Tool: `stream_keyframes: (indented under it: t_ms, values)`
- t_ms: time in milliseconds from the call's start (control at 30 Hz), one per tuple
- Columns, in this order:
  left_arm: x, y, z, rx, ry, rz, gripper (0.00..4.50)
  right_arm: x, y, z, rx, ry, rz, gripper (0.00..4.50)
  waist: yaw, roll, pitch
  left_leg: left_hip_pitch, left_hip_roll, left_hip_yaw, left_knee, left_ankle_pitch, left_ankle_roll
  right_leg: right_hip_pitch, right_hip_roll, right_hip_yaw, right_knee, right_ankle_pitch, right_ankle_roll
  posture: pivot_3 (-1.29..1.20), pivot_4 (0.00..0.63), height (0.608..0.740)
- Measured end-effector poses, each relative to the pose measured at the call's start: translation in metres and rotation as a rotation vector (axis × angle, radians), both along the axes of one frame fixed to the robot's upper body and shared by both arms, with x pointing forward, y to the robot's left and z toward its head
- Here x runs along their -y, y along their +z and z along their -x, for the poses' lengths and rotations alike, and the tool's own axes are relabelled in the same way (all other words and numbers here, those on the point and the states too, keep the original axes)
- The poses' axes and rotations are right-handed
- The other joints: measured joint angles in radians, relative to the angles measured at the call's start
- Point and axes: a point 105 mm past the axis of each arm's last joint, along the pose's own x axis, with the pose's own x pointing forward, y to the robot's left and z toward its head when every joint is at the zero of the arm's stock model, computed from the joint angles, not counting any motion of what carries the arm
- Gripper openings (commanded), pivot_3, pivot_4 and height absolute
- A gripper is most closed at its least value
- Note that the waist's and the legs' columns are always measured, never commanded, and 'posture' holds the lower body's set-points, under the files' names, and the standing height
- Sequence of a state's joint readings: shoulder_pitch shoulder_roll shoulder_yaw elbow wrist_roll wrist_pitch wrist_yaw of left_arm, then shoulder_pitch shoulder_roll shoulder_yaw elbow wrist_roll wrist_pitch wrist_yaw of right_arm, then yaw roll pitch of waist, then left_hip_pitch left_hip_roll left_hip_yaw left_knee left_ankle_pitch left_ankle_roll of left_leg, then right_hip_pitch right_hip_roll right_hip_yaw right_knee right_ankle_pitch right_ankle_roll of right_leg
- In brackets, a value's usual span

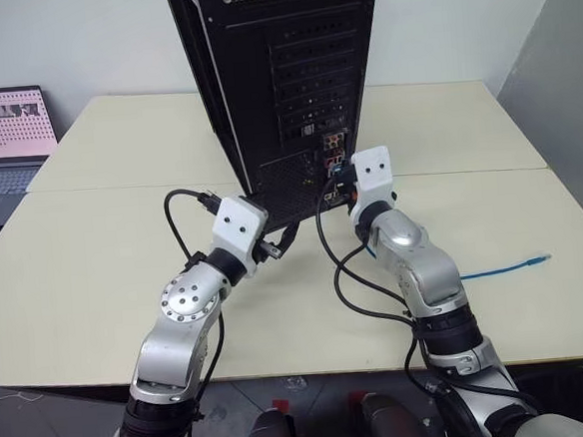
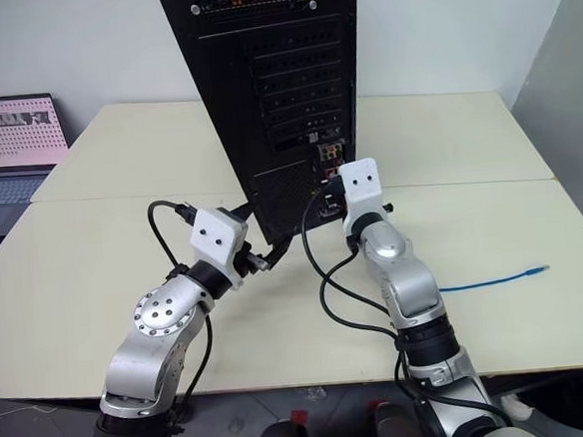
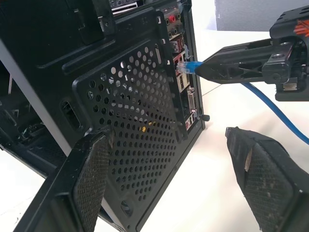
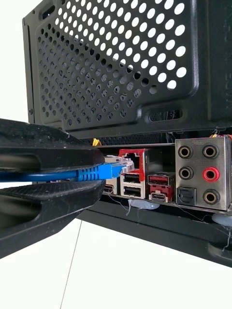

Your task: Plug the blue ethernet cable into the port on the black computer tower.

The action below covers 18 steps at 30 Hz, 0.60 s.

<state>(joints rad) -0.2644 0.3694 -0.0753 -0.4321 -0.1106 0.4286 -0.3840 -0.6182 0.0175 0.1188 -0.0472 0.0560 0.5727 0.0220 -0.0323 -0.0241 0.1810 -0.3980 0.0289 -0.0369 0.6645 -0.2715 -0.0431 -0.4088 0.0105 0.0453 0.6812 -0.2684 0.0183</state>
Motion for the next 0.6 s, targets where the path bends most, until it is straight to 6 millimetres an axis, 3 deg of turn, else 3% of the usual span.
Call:
stream_keyframes:
  t_ms: [600]
  values:
    - [-0.0012, -0.0003, -0.0002, 0.001, -0.001, -0.010, 3.91, -0.0014, 0.0036, -0.0032, 0.015, 0.007, 0.028, 0.00, -0.001, 0.000, 0.000, 0.000, 0.000, 0.000, 0.000, 0.000, 0.000, -0.001, 0.000, 0.001, 0.000, 0.000, 0.000, 0.00, 0.150, 0.740]
